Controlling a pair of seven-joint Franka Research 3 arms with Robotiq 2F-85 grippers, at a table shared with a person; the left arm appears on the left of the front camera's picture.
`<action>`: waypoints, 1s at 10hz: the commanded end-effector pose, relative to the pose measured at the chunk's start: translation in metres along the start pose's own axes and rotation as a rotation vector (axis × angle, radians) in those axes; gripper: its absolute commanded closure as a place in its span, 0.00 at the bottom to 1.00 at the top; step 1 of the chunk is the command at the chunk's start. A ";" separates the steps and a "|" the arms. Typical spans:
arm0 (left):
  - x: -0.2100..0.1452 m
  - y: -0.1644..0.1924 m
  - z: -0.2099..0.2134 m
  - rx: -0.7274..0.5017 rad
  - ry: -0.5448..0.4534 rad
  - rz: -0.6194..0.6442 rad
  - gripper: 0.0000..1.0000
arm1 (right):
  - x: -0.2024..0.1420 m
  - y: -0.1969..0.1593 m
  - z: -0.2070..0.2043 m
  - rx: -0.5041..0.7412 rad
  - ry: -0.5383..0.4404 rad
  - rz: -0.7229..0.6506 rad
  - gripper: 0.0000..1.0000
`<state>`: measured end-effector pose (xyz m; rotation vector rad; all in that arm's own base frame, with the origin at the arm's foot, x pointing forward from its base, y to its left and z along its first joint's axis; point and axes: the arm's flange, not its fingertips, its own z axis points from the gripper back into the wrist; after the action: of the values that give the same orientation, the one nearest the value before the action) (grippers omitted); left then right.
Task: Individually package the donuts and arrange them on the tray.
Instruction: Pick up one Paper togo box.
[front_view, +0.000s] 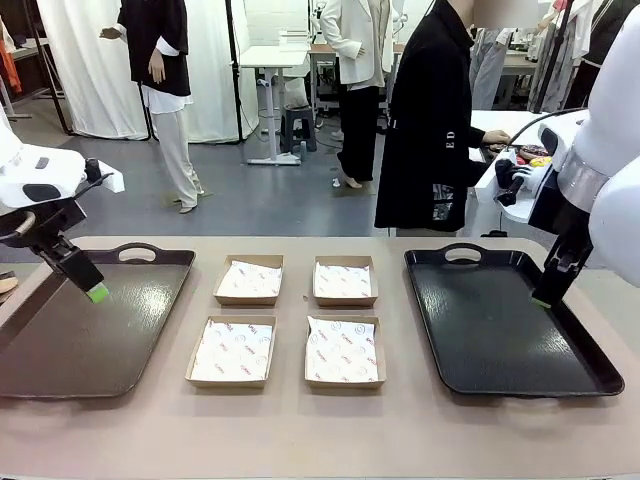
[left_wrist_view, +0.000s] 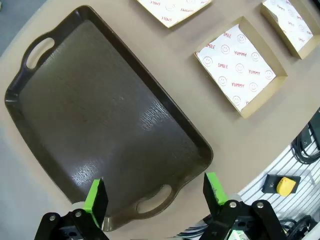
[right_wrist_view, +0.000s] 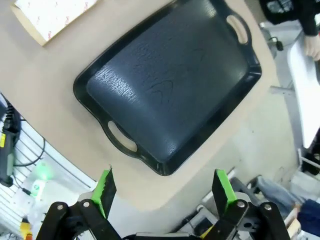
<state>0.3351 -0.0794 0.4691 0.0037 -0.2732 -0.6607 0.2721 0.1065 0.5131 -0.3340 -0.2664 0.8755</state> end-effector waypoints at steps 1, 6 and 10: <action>0.002 -0.005 -0.017 -0.037 0.038 -0.013 0.00 | 0.005 0.000 -0.016 0.088 0.003 -0.017 0.00; -0.035 0.045 0.004 -0.475 -0.181 0.251 0.00 | -0.080 -0.053 -0.018 0.899 -0.578 -0.456 0.00; -0.074 0.106 -0.022 -0.923 -0.313 0.484 0.00 | -0.157 -0.093 -0.109 1.185 -0.686 -0.780 0.00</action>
<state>0.3314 0.0373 0.4465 -0.9571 -0.2515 -0.3069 0.2803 -0.0896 0.4743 0.9037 -0.4219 0.4300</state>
